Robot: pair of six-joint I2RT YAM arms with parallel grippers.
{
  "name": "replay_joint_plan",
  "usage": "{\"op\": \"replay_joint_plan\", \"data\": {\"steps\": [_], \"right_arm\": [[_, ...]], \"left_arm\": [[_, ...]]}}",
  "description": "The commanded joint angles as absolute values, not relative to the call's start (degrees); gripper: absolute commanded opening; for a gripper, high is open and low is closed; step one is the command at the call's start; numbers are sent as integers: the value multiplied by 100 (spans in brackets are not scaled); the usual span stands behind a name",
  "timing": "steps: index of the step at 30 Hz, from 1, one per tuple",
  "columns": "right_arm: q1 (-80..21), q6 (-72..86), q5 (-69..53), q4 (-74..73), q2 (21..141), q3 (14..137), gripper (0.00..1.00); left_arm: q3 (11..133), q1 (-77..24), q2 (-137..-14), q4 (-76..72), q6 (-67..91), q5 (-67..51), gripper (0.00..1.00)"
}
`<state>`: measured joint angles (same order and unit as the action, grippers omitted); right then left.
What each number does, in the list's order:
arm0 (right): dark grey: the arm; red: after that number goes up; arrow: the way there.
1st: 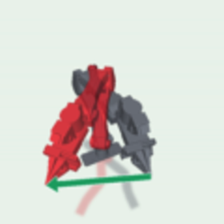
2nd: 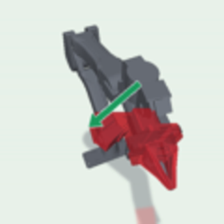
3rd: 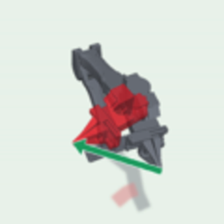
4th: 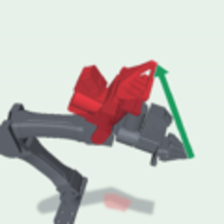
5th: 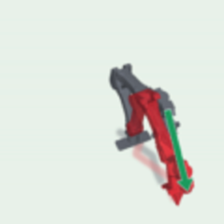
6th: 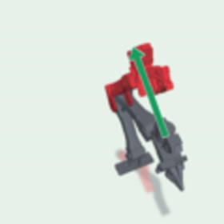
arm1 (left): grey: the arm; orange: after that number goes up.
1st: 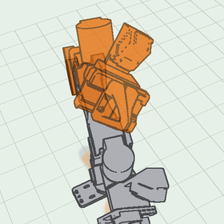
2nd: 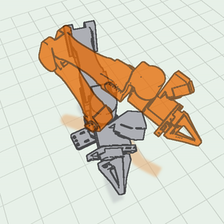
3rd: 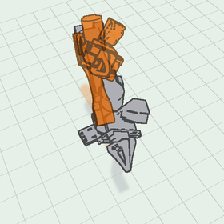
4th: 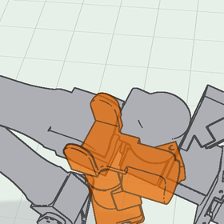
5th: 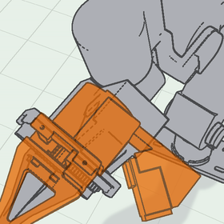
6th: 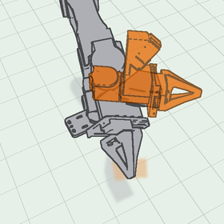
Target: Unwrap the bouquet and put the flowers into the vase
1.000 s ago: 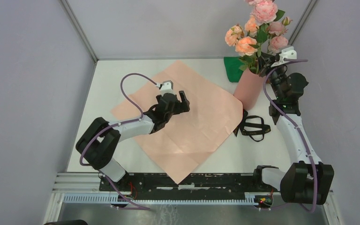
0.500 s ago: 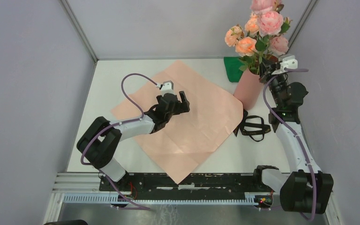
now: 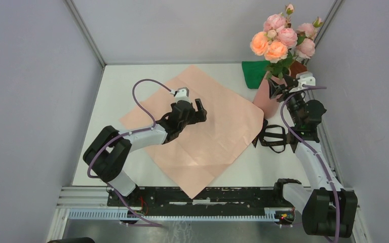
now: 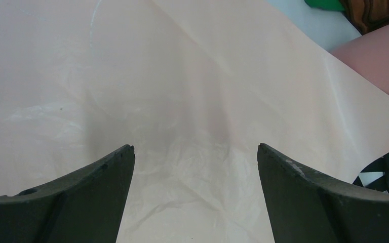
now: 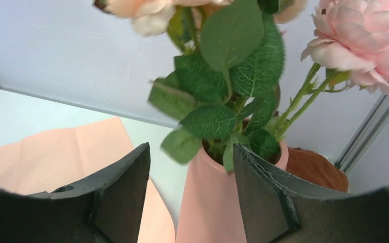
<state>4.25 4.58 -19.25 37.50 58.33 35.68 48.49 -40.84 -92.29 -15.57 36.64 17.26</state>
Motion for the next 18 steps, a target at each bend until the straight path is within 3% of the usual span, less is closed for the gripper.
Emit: {"op": "replay_joint_plan", "data": {"steps": [1, 8, 18], "right_arm": [[431, 543, -1917, 4113, 5895, 3785, 67], [431, 677, -2038, 4327, 6082, 3845, 67], [431, 692, -1936, 4157, 5299, 3833, 68]], "left_arm": [[5106, -4053, -9307, -1705, 3840, 1599, 96], [5185, -4052, -9326, -1635, 3785, 1659, 95], [5309, -4052, -9422, -1561, 3726, 1642, 97]]}}
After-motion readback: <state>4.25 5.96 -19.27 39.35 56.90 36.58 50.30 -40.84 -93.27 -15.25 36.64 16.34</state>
